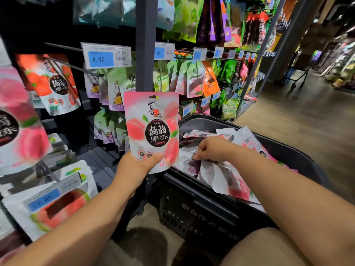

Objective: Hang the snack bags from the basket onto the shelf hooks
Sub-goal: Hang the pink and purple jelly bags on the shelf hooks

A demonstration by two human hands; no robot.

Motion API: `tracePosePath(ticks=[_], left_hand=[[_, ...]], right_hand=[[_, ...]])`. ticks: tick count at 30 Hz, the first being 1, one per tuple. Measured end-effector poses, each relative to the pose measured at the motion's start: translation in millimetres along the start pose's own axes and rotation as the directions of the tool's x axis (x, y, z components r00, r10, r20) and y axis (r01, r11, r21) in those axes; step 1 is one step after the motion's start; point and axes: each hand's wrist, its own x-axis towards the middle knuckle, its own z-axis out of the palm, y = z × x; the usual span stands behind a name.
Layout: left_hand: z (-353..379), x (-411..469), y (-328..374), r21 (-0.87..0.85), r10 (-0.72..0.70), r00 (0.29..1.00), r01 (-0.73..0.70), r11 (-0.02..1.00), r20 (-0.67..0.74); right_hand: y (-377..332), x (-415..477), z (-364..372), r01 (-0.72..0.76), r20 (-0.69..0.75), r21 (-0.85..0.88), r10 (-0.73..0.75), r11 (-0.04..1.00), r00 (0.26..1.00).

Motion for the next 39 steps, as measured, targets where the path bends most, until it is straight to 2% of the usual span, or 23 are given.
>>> tracePosePath(ticks=[3, 5, 8, 10, 14, 20, 25, 28, 33, 36, 39], left_hand=[[0, 0, 0, -0.009, -0.003, 1.000, 0.003, 1.000, 0.000], [0, 0, -1, -0.020, 0.000, 1.000, 0.000, 1.000, 0.005], [1, 0, 0, -0.023, 0.011, 1.000, -0.010, 1.000, 0.009], [1, 0, 0, -0.030, 0.009, 1.000, -0.009, 1.000, 0.012], [1, 0, 0, -0.043, 0.000, 1.000, 0.001, 0.999, 0.019], [2, -2, 1, -0.030, -0.014, 1.000, 0.015, 0.999, 0.019], [2, -4, 2, -0.029, -0.010, 1.000, 0.010, 1.000, 0.005], [4, -6, 5, -0.050, -0.005, 1.000, 0.006, 0.999, 0.020], [5, -8, 8, -0.072, -0.009, 1.000, 0.011, 0.997, 0.018], [6, -10, 10, -0.068, 0.004, 1.000, -0.002, 0.998, 0.020], [6, -10, 11, -0.068, 0.008, 1.000, -0.007, 0.998, 0.017]], right_hand=[[3, -5, -4, -0.023, -0.030, 0.021, 0.023, 1.000, 0.999], [8, -9, -7, -0.068, 0.038, 0.025, 0.067, 0.997, 0.997], [21, -14, -10, -0.145, 0.168, 0.206, 0.111, 0.968, 0.980], [29, -15, -10, -0.139, 0.178, 0.270, 0.092, 0.953, 0.980], [31, -14, -12, -0.080, 0.108, 0.231, 0.056, 0.970, 0.993], [13, -22, -36, 0.062, -0.201, 0.374, 0.016, 0.925, 0.980], [2, -32, -53, 0.217, -0.419, 0.557, 0.046, 0.802, 0.907], [0, -35, -61, 0.327, -0.500, 0.622, 0.040, 0.711, 0.865], [-2, -36, -62, 0.384, -0.541, 0.625, 0.024, 0.680, 0.840], [0, -33, -59, 0.337, -0.481, 0.695, 0.062, 0.635, 0.875], [-1, -32, -58, 0.270, -0.436, 0.703, 0.100, 0.658, 0.894]])
